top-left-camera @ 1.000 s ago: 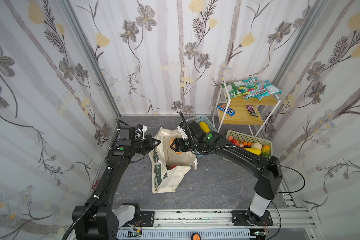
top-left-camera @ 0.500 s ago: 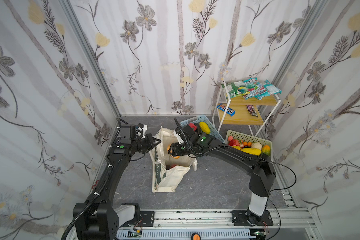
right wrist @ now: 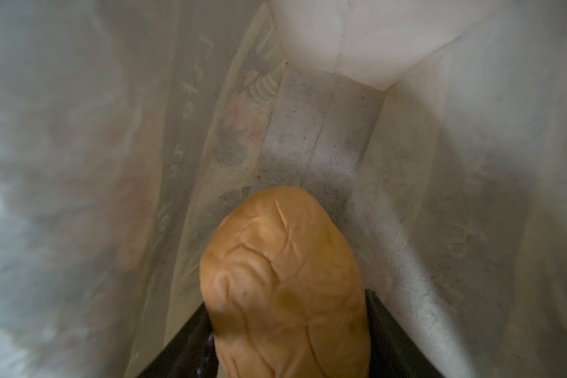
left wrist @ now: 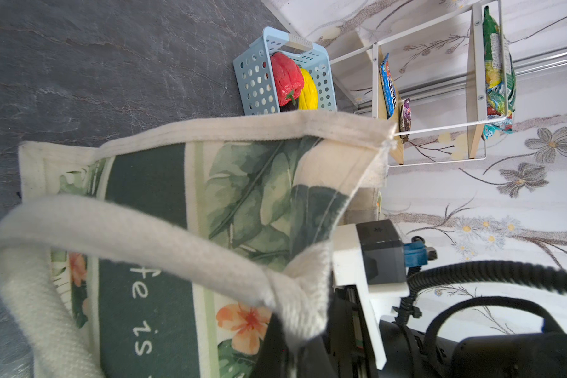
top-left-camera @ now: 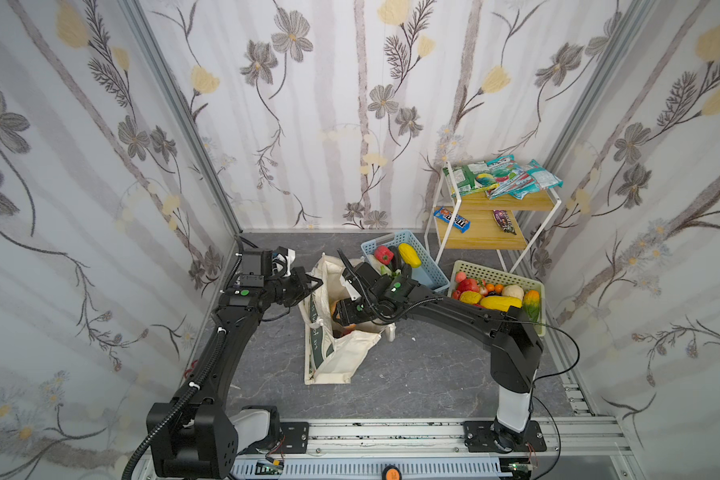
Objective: Place the food into the grocery bag and tie it
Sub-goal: 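Carry the tan bread into the tote bag with the right gripper, then lower the tan bread into the bag and open the right gripper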
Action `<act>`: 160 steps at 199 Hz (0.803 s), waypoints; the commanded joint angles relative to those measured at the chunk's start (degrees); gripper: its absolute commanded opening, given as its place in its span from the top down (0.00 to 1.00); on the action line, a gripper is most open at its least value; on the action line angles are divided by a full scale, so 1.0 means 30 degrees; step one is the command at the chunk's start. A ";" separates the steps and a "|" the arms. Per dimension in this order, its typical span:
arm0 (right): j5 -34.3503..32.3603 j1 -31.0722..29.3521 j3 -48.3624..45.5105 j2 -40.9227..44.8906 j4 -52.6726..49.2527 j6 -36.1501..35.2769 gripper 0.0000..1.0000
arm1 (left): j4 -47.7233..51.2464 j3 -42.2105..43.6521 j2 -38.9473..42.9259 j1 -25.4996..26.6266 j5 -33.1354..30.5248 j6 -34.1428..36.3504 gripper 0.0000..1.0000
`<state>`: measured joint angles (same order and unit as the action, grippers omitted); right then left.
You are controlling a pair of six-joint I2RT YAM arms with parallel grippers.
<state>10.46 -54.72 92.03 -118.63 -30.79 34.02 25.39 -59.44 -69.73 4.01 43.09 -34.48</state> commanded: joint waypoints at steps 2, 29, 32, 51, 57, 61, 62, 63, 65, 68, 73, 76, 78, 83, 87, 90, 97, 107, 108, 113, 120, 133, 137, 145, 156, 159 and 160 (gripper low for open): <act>0.0526 -0.0046 -0.0069 -0.0454 0.0732 -0.0163 0.38 | -0.0262 -0.0210 0.0041 0.0120 0.0011 0.0036 1.00; 0.0658 -0.0100 -0.0035 -0.0933 0.0887 -0.0237 0.38 | -0.0192 -0.0312 0.0071 0.0347 0.0004 0.0066 1.00; 0.0720 -0.0100 -0.0028 -0.0992 0.0909 -0.0248 0.38 | -0.0207 -0.0299 0.0071 0.0376 0.0001 0.0060 1.00; 0.0961 -0.0103 0.0027 -0.1342 0.1051 -0.0190 0.38 | -0.0165 -0.0342 0.0091 0.0509 -0.0077 0.0063 1.00; 0.1065 -0.0099 0.0038 -0.1448 0.1112 -0.0184 0.38 | -0.0116 -0.0341 0.0100 0.0523 -0.0078 0.0045 1.00; 0.1105 -0.0102 0.0028 -0.1508 0.1163 -0.0136 0.38 | -0.0140 -0.0339 0.0073 0.0539 -0.0073 0.0051 1.00; 0.1124 -0.0101 0.0042 -0.1534 0.1171 -0.0142 0.38 | -0.0141 -0.0341 0.0072 0.0539 -0.0085 0.0045 1.00; 0.1148 -0.0101 0.0034 -0.1547 0.1176 -0.0146 0.38 | -0.0127 -0.0342 0.0071 0.0538 -0.0090 0.0056 1.00; 0.1173 -0.0100 0.0043 -0.1594 0.1201 -0.0119 0.38 | -0.0116 -0.0335 0.0071 0.0538 -0.0102 0.0057 1.00; 0.1194 -0.0100 0.0029 -0.1638 0.1230 -0.0101 0.38 | -0.0091 -0.0342 0.0071 0.0545 -0.0104 0.0040 1.00; 0.1277 -0.0100 0.0029 -0.1733 0.1316 -0.0091 0.38 | -0.0139 -0.0372 0.0071 0.0567 -0.0149 0.0061 1.00; 0.1328 -0.0100 0.0056 -0.1795 0.1343 -0.0076 0.38 | -0.0138 -0.0391 0.0071 0.0567 -0.0143 0.0041 1.00; 0.1357 -0.0100 0.0071 -0.1839 0.1389 -0.0065 0.38 | -0.0119 -0.0391 0.0071 0.0567 -0.0152 0.0061 1.00; 0.1439 -0.0086 0.0107 -0.1935 0.1407 -0.0089 0.38 | -0.0100 -0.0409 0.0043 0.0593 -0.0127 0.0048 1.00; 0.1500 -0.0096 0.0155 -0.2029 0.1436 -0.0037 0.38 | -0.0099 -0.0406 0.0042 0.0596 -0.0129 0.0051 1.00; 0.1513 -0.0100 0.0167 -0.2077 0.1464 -0.0043 0.38 | -0.0089 -0.0417 0.0034 0.0597 -0.0126 0.0065 1.00; 0.1581 -0.0081 0.0238 -0.2216 0.1500 -0.0052 0.38 | -0.0097 -0.0438 0.0013 0.0624 -0.0128 0.0052 1.00; 0.1639 -0.0075 0.0290 -0.2419 0.1526 -0.0028 0.37 | -0.0104 -0.0435 0.0012 0.0626 -0.0153 0.0066 1.00; 0.1655 -0.0088 0.0290 -0.2429 0.1514 -0.0030 0.37 | -0.0108 -0.0433 0.0012 0.0626 -0.0139 0.0067 1.00; 0.1677 -0.0100 0.0333 -0.2510 0.1580 -0.0029 0.37 | -0.0084 -0.0446 0.0012 0.0626 -0.0149 0.0058 1.00; 0.1700 -0.0074 0.0389 -0.2656 0.1616 0.0017 0.37 | -0.0083 -0.0431 0.0012 0.0626 -0.0139 0.0067 1.00; 0.1829 -0.0050 0.0537 -0.2968 0.1718 0.0074 0.37 | -0.0095 -0.0424 -0.0017 0.0626 -0.0153 0.0053 1.00; 0.1898 -0.0070 0.0608 -0.3042 0.1735 0.0068 0.37 | -0.0086 -0.0418 -0.0017 0.0626 -0.0142 0.0065 1.00; 0.1934 -0.0059 0.0697 -0.3230 0.1788 0.0131 0.37 | -0.0091 -0.0389 -0.0017 0.0628 -0.0130 0.0060 1.00; 0.2082 -0.0071 0.0866 -0.3490 0.1846 0.0165 0.37 | -0.0069 -0.0373 -0.0017 0.0633 -0.0165 0.0095 1.00; 0.2128 -0.0071 0.0901 -0.3563 0.1853 0.0172 0.37 | -0.0056 -0.0391 -0.0017 0.0645 -0.0178 0.0085 1.00; 0.2133 -0.0056 0.0918 -0.3573 0.1853 0.0188 0.36 | -0.0040 -0.0411 -0.0017 0.0650 -0.0166 0.0091 1.00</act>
<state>14.87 -54.78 93.71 -127.85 -26.57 34.02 25.93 -60.14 -69.76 5.91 43.09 -34.48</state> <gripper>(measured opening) 0.634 0.052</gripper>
